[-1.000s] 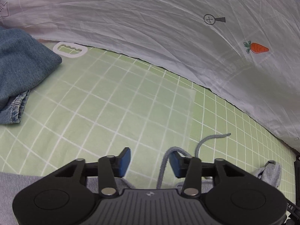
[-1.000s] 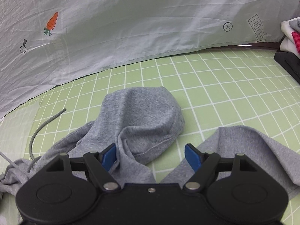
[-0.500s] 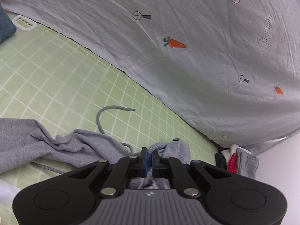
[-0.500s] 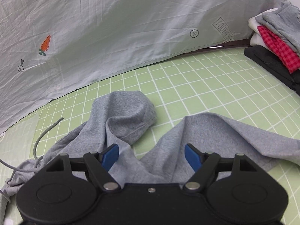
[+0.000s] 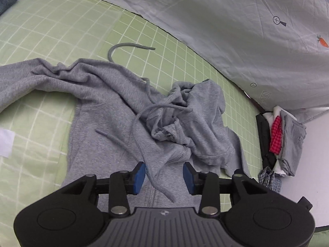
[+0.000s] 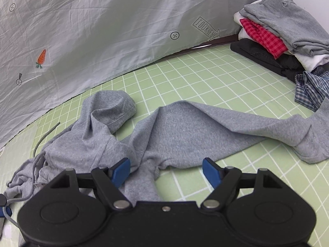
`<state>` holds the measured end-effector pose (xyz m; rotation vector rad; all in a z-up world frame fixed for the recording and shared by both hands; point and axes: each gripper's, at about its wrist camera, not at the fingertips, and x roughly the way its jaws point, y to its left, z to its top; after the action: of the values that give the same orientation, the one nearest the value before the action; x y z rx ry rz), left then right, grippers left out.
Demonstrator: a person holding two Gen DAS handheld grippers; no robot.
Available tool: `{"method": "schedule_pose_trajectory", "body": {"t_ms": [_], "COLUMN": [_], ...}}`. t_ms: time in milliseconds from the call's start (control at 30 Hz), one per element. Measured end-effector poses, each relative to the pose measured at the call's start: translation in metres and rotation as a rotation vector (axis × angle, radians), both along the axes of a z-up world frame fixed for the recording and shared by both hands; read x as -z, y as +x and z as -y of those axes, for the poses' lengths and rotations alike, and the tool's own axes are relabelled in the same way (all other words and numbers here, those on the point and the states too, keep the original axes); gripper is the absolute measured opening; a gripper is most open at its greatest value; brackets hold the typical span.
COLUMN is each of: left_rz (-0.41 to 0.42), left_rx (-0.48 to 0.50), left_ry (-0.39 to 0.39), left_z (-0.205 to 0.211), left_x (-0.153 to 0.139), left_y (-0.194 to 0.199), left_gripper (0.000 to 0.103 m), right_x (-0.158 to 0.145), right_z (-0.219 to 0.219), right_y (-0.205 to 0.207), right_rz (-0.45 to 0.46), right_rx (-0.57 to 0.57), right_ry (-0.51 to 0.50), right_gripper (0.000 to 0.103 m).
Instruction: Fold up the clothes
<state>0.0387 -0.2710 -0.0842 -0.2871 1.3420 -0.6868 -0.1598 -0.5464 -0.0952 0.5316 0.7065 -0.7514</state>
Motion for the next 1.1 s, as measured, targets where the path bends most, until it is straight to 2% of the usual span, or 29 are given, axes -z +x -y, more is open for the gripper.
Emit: {"method": "schedule_pose_trajectory", "body": {"t_ms": [67, 200, 300, 333, 367, 433, 600, 933, 1000, 1067, 1100], "left_rz": [0.007, 0.020, 0.040, 0.047, 0.061, 0.084, 0.052, 0.090, 0.097, 0.109, 0.141], "left_rx": [-0.037, -0.134, -0.190, -0.207, -0.213, -0.226, -0.228, -0.189, -0.159, -0.123, -0.098], "left_ry": [-0.008, -0.032, 0.004, 0.018, 0.043, 0.092, 0.135, 0.223, 0.227, 0.215, 0.230], "left_z": [-0.008, -0.021, -0.023, -0.024, -0.023, -0.021, -0.013, 0.033, 0.039, 0.046, 0.052], "left_x": [-0.001, -0.009, -0.009, -0.009, -0.007, -0.003, 0.023, 0.068, 0.075, 0.081, 0.080], "left_y": [0.000, 0.015, 0.030, 0.035, 0.042, 0.054, 0.102, 0.166, 0.175, 0.178, 0.179], "left_gripper": [0.057, 0.068, 0.079, 0.086, 0.089, 0.089, 0.089, 0.087, 0.081, 0.065, 0.065], "right_x": [0.002, 0.005, 0.006, 0.007, 0.007, 0.009, 0.021, 0.047, 0.051, 0.052, 0.052], "right_z": [0.000, 0.003, 0.008, 0.010, 0.012, 0.015, 0.019, 0.048, 0.051, 0.053, 0.054], "right_y": [-0.004, -0.001, 0.011, 0.016, 0.021, 0.032, 0.049, 0.072, 0.081, 0.086, 0.087], "right_rz": [-0.011, -0.034, -0.049, -0.056, -0.062, -0.075, -0.111, -0.171, -0.185, -0.185, -0.186], "right_rx": [-0.003, -0.010, -0.020, -0.024, -0.030, -0.050, -0.077, -0.059, -0.068, -0.071, -0.069], "right_ry": [0.009, 0.013, 0.002, -0.002, -0.005, -0.010, -0.003, 0.038, 0.035, 0.044, 0.051], "right_gripper": [0.078, 0.083, 0.092, 0.095, 0.096, 0.096, 0.102, 0.103, 0.103, 0.103, 0.103]}}
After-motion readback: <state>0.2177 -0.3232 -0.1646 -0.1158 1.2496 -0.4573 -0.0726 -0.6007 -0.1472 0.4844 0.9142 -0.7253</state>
